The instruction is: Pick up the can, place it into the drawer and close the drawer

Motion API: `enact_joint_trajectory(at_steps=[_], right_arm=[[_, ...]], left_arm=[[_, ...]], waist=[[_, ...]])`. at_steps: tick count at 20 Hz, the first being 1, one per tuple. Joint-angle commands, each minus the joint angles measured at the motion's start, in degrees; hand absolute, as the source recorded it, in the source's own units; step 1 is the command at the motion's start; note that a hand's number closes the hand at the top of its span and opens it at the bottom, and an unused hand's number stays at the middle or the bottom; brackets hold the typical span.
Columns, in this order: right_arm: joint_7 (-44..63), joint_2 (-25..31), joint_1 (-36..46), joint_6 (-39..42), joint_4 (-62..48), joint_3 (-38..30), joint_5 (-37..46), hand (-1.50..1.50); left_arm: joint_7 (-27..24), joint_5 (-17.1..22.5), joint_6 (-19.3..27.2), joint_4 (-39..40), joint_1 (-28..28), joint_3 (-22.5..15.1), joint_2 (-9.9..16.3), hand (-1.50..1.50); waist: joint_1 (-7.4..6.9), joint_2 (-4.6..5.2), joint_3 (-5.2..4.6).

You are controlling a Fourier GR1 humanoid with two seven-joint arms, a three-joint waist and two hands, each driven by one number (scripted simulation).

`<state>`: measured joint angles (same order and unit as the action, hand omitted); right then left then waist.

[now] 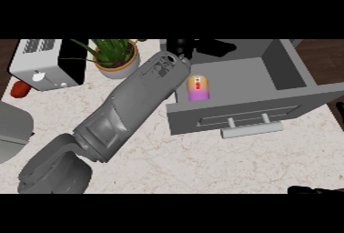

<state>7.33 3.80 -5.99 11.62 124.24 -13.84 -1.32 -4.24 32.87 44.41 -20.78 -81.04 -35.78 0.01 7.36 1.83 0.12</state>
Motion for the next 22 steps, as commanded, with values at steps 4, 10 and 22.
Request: enact_joint_trajectory(at_steps=[4, 10, 22], right_arm=[[-3.60, 4.48, 0.00, 1.34, 3.99, 1.05, 8.44, -1.50], [-5.82, 7.24, 2.60, 1.29, 1.50, 3.15, 16.24, -1.50], [-7.40, 11.83, 6.05, -3.09, -4.68, 14.07, 44.30, -1.50]], left_arm=[[-1.29, 4.03, 0.40, -1.54, 0.56, 1.44, 0.00, -1.50], [-2.12, 6.76, 3.27, -5.71, 0.99, 0.29, 0.00, -1.50], [-1.61, 7.18, 4.53, -5.01, -2.20, 0.19, 0.00, -1.50]], waist=[[-0.23, -0.11, -0.06], [-2.16, -0.59, -0.03], [-5.90, -1.43, -0.09]])
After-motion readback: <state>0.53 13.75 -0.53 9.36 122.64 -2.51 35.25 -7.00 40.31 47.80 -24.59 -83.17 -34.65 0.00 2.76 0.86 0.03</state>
